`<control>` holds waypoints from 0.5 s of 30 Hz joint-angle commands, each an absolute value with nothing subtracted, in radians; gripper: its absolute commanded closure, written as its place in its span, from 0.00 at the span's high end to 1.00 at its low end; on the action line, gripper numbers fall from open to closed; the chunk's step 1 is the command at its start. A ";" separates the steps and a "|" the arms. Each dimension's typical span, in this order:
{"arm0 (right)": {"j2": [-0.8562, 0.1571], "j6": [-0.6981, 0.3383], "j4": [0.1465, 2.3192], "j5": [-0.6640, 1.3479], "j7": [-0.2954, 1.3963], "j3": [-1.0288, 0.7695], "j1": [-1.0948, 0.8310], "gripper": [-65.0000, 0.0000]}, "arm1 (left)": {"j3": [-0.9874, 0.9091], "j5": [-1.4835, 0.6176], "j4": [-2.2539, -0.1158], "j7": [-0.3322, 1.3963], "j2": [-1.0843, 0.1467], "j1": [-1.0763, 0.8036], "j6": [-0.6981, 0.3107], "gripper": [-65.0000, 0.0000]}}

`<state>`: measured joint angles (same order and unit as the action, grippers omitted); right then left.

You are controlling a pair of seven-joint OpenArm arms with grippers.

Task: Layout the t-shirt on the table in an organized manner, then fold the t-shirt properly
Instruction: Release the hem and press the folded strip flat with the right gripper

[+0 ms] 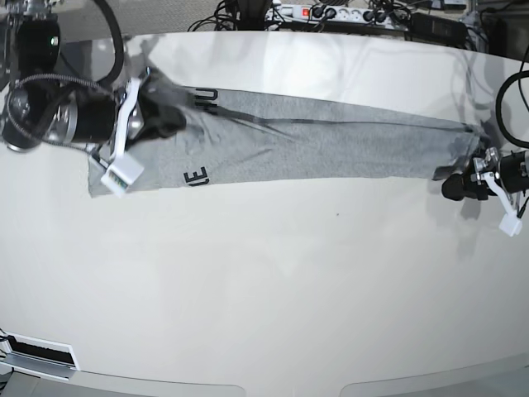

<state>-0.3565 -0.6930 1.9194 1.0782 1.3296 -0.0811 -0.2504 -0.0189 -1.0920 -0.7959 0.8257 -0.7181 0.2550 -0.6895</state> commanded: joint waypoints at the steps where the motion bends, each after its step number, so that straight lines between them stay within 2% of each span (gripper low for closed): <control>1: -0.366 -0.698 1.935 1.091 1.326 -0.086 -0.252 0.00 | -0.027 -1.113 -0.807 0.808 -0.745 0.275 -0.698 0.58; 7: -0.366 -0.698 1.935 0.988 1.298 -0.086 -0.278 0.00 | -0.027 -1.113 -0.807 0.808 -0.745 0.274 -0.698 0.58; 15: -0.365 -0.680 1.924 0.680 0.971 -0.086 -0.271 0.00 | -0.027 -1.113 -0.807 0.808 -0.745 0.275 -0.698 0.58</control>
<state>-0.3565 -0.6765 1.9129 0.6628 0.9829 -0.0811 -0.2798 -0.0189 -1.0924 -0.7959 0.8261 -0.7177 0.2550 -0.6895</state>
